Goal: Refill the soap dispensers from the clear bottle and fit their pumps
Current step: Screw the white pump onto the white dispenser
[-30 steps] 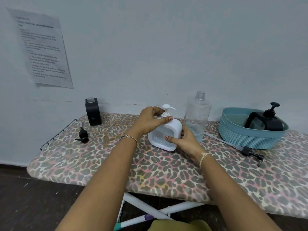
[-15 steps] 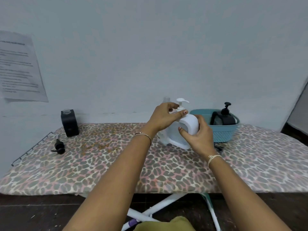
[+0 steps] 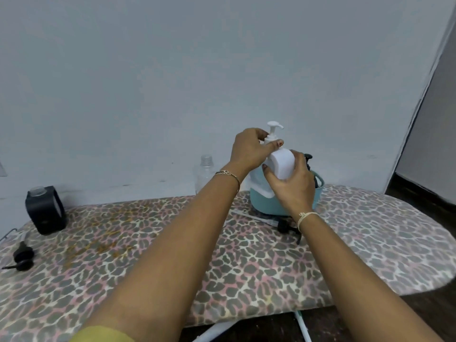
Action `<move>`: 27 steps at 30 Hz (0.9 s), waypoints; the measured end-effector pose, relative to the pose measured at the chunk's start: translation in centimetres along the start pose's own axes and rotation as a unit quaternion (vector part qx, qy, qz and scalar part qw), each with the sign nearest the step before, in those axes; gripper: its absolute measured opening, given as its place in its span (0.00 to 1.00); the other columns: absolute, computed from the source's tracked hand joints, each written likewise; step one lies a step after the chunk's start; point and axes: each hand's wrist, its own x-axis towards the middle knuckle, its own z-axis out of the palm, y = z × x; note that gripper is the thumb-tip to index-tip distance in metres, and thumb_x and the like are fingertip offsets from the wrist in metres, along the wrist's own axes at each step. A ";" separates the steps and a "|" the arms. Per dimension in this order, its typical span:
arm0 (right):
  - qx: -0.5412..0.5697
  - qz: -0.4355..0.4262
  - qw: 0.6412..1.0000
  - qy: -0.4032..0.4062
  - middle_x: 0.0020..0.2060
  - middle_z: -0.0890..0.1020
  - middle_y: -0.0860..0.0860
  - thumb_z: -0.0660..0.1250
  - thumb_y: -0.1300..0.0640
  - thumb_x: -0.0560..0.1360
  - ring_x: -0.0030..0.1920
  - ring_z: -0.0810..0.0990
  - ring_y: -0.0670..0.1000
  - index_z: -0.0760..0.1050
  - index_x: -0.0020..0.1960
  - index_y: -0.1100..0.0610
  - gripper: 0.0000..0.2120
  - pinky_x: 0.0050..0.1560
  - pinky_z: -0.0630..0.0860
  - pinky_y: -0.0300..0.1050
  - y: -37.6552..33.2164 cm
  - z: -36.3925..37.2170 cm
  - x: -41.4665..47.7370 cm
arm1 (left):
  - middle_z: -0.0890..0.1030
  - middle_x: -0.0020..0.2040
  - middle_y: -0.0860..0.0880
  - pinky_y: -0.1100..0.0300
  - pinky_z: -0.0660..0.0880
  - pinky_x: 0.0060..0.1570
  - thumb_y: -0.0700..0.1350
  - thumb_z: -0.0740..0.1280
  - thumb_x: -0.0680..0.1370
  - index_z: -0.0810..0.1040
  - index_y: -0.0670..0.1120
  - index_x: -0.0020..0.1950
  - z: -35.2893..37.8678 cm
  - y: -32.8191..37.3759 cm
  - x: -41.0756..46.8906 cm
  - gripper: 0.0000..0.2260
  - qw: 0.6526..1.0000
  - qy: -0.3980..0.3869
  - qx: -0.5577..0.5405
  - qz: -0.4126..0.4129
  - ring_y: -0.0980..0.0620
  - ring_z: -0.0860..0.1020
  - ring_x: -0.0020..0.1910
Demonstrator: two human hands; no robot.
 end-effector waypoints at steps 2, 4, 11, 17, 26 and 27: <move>0.015 -0.008 1.000 0.013 0.54 0.80 0.49 0.71 0.39 0.69 0.49 0.80 0.51 0.68 0.63 0.51 0.29 0.41 0.73 0.41 0.5 0.1 1.0 | 0.83 0.56 0.45 0.56 0.75 0.56 0.51 0.74 0.74 0.81 0.40 0.58 0.2 0.0 1.3 0.18 1.000 0.005 -0.017 0.000 0.49 0.79 0.55; 0.032 -0.015 0.999 0.022 0.54 0.80 0.47 0.68 0.36 0.69 0.48 0.80 0.50 0.68 0.62 0.50 0.28 0.39 0.74 0.40 1.1 0.1 1.9 | 0.83 0.55 0.45 0.55 0.76 0.56 0.49 0.73 0.75 0.81 0.41 0.57 0.7 -0.2 2.5 0.16 0.999 0.006 -0.036 -0.003 0.49 0.80 0.53; 0.048 -0.017 0.999 0.015 0.46 0.80 0.42 0.71 0.42 0.70 0.45 0.82 0.44 0.70 0.57 0.49 0.21 0.44 0.81 0.48 5.5 -0.1 2.7 | 0.80 0.62 0.46 0.53 0.72 0.63 0.47 0.71 0.76 0.78 0.42 0.63 4.3 -2.4 5.0 0.18 0.997 -0.054 -0.039 -0.026 0.48 0.77 0.61; -0.046 -0.036 0.997 0.047 0.48 0.80 0.46 0.61 0.43 0.74 0.54 0.75 0.51 0.73 0.53 0.52 0.15 0.57 0.69 0.50 8.8 0.6 2.1 | 0.78 0.65 0.46 0.52 0.68 0.68 0.47 0.72 0.76 0.76 0.42 0.66 6.6 -5.0 5.0 0.20 0.993 -0.101 -0.036 -0.048 0.48 0.73 0.67; -0.052 0.129 0.990 0.022 0.65 0.67 0.58 0.56 0.64 0.76 0.66 0.66 0.56 0.62 0.67 0.63 0.20 0.65 0.62 0.46 11.5 1.5 2.3 | 0.79 0.63 0.45 0.55 0.69 0.62 0.47 0.69 0.78 0.78 0.43 0.63 8.8 -7.5 4.3 0.16 0.982 -0.183 0.019 -0.032 0.46 0.74 0.64; -0.032 0.129 0.991 0.011 0.66 0.67 0.57 0.55 0.65 0.76 0.66 0.66 0.55 0.62 0.69 0.63 0.21 0.65 0.62 0.43 11.6 1.5 2.3 | 0.79 0.62 0.44 0.56 0.69 0.61 0.47 0.69 0.78 0.78 0.43 0.63 9.0 -7.6 4.2 0.15 0.982 -0.186 0.025 -0.031 0.47 0.74 0.64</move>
